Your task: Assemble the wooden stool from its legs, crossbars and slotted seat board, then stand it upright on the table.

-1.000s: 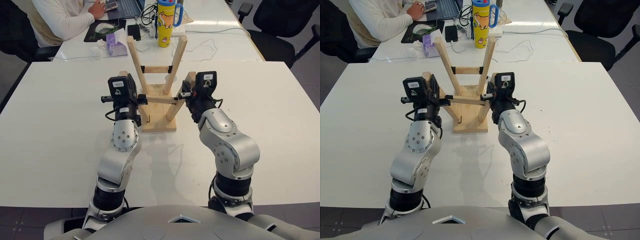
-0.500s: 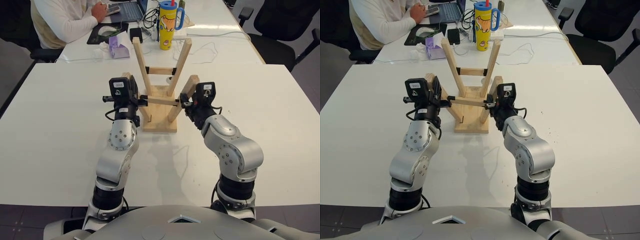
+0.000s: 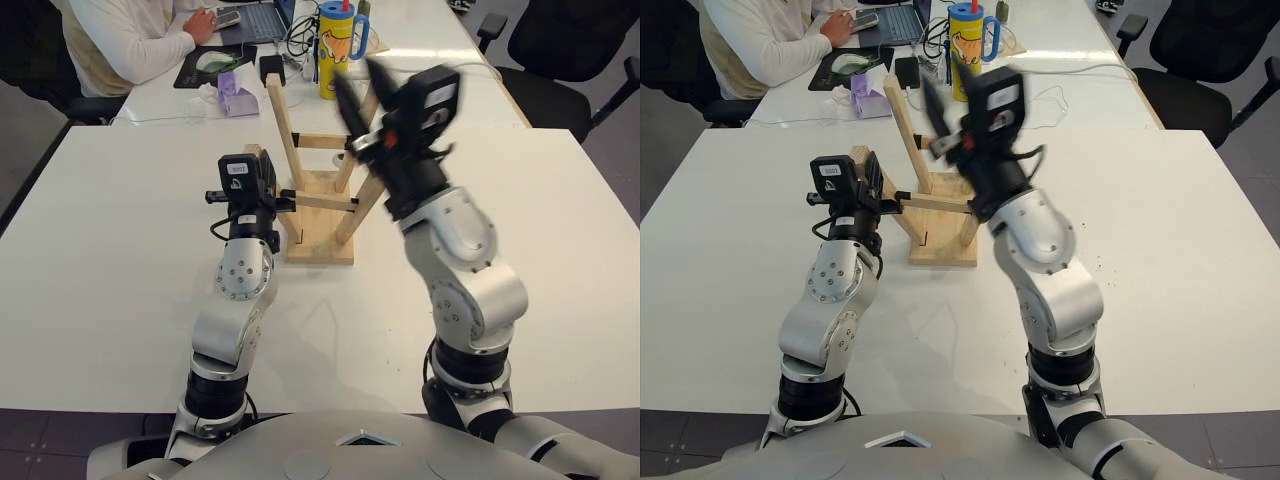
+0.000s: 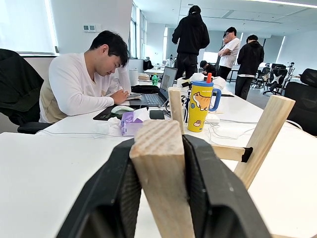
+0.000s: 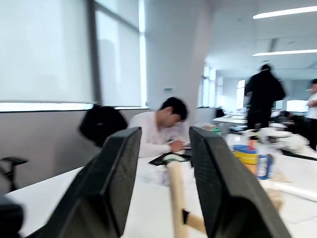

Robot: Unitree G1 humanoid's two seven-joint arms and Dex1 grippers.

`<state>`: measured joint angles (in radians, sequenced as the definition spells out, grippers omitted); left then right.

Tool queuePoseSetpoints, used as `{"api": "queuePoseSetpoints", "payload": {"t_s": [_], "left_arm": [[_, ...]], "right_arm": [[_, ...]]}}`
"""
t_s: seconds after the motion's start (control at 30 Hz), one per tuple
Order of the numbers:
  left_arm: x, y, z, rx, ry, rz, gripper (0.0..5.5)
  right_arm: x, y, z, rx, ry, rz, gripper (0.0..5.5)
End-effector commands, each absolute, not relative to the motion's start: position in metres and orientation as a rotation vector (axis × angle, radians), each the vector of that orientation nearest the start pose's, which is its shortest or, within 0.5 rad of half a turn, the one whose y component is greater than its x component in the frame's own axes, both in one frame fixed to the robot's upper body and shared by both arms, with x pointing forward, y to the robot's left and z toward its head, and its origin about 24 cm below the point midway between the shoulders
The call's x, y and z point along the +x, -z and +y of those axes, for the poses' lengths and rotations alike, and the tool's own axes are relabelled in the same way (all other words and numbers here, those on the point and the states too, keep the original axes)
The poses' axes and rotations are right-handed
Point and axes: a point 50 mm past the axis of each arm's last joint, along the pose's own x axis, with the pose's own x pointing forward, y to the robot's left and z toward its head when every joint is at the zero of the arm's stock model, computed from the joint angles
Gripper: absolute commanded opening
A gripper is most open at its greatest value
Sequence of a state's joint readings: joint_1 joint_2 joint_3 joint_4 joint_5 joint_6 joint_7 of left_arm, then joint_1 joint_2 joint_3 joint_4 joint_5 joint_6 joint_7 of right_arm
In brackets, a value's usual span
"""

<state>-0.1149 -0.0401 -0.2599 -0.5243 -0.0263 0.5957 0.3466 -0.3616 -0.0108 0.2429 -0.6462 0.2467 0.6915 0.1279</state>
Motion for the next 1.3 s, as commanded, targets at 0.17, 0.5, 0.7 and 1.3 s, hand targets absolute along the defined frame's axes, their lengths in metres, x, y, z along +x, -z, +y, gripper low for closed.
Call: {"api": "queuePoseSetpoints", "payload": {"t_s": [0.17, 0.5, 0.7, 1.3], "left_arm": [[0.244, -0.097, 0.086, 0.016, -0.013, 0.162, 1.11], [0.246, -0.099, 0.090, 0.022, -0.007, 0.147, 1.11], [0.245, -0.101, 0.093, 0.024, -0.010, 0.140, 1.12], [0.246, -0.095, 0.119, -0.040, -0.071, 0.157, 1.13]], "right_arm": [[0.254, -0.170, -0.034, 0.089, -0.585, 0.015, 0.54], [0.264, -0.166, -0.012, 0.019, -0.450, -0.020, 0.00], [0.253, -0.096, -0.006, -0.211, -0.525, 0.390, 0.00], [0.254, -0.113, -0.029, 0.258, -0.476, 0.445, 0.00]]}}
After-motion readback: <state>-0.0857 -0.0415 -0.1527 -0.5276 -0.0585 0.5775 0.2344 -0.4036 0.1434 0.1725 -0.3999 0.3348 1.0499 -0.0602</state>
